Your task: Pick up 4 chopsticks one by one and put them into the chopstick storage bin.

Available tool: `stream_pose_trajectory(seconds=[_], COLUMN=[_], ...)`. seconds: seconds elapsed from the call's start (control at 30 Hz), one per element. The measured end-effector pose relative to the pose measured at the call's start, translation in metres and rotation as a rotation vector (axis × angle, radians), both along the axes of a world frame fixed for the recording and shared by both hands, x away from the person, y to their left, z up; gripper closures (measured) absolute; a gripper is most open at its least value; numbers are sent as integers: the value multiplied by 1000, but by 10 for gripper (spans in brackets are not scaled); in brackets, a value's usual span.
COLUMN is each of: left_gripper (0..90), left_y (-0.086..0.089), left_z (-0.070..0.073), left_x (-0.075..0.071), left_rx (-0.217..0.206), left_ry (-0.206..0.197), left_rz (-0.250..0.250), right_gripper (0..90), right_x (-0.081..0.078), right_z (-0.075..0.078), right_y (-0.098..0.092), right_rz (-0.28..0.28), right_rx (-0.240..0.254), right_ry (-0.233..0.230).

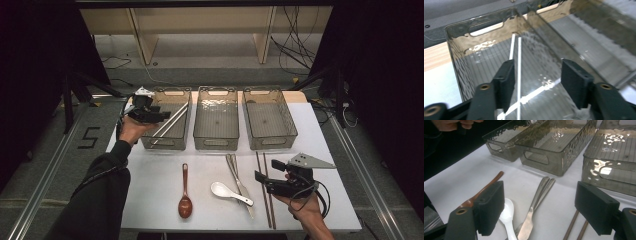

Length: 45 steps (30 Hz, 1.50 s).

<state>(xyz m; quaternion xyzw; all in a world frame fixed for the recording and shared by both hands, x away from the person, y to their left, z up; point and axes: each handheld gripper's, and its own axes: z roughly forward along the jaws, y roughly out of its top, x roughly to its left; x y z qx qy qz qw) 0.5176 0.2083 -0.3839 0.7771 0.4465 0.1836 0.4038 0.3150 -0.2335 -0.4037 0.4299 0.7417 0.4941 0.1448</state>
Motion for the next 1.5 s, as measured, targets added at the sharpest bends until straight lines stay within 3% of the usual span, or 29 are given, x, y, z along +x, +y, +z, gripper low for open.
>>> stream_pose_trajectory(seconds=[0.2,0.5,0.8,0.93,1.07,1.23,1.5], left_gripper=[317,239,209,189,184,178,169], left_y=[-3,-3,-2,-1,0,-3,-5], left_z=[8,12,4,-3,-7,-12,-14], left_x=[-30,-63,-89,-101,-113,-125,-140], left_rx=[-45,-91,-120,-152,-174,-159,-137], left_ry=[10,2,-1,-13,-26,-36,-44], left_rz=[-46,-75,-99,-107,-112,-122,-141], right_gripper=[247,246,251,257,268,302,373], right_x=[0,2,6,8,12,21,30], right_z=[0,1,-1,-3,-4,-8,-18], right_y=[-1,-3,-6,-7,-11,-18,-15], right_rz=[-9,-27,-44,-63,-86,-106,-84], right_rx=[-5,-27,-56,-84,-122,-188,-347], right_ry=[7,22,53,80,119,182,292])
